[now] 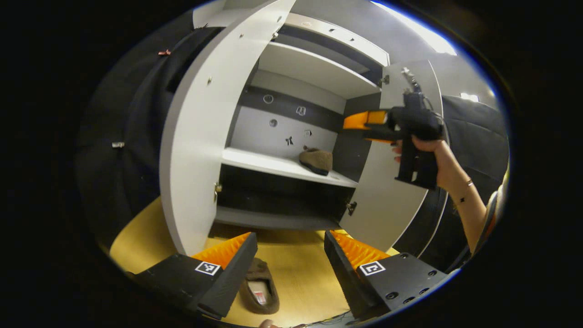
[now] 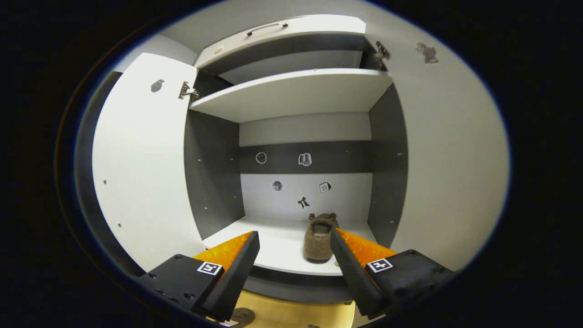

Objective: Grab one shoe with the right hand and put it into the shoe cabinet, grab the other shoe with the left hand and put it into the shoe cabinet; then close the right door with the right hand and the left door with the left hand.

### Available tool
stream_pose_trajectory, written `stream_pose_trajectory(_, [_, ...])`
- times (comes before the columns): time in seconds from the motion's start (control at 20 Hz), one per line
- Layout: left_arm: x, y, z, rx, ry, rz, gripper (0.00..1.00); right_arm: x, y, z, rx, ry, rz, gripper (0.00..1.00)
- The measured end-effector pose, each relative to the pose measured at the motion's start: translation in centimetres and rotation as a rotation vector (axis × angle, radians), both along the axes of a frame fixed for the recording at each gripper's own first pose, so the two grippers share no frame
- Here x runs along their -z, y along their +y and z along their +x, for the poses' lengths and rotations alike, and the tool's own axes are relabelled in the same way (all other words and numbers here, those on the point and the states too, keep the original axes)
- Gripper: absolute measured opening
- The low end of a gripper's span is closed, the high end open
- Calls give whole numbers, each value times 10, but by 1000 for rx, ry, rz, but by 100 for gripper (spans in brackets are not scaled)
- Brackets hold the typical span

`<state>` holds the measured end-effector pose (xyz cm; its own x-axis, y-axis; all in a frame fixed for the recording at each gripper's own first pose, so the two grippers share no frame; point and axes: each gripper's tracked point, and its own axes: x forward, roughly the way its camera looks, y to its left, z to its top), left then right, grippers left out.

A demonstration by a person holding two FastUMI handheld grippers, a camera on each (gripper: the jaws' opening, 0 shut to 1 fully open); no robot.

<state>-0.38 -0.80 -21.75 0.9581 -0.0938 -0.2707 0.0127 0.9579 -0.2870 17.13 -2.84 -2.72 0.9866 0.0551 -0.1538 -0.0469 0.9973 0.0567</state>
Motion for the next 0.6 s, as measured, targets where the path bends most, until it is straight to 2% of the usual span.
stream_pose_trajectory(0.25, [106,-26,-3,48,174,42,95,-19,-2,-72,14,-36,-9,99])
stream_pose_trajectory(0.45, [158,-35,5,62,216,43,94,-36,-10,-105,40,-59,-4,99])
stream_pose_trajectory(0.6, [174,-26,11,19,231,-9,92,-40,-14,-120,49,-57,-3,99])
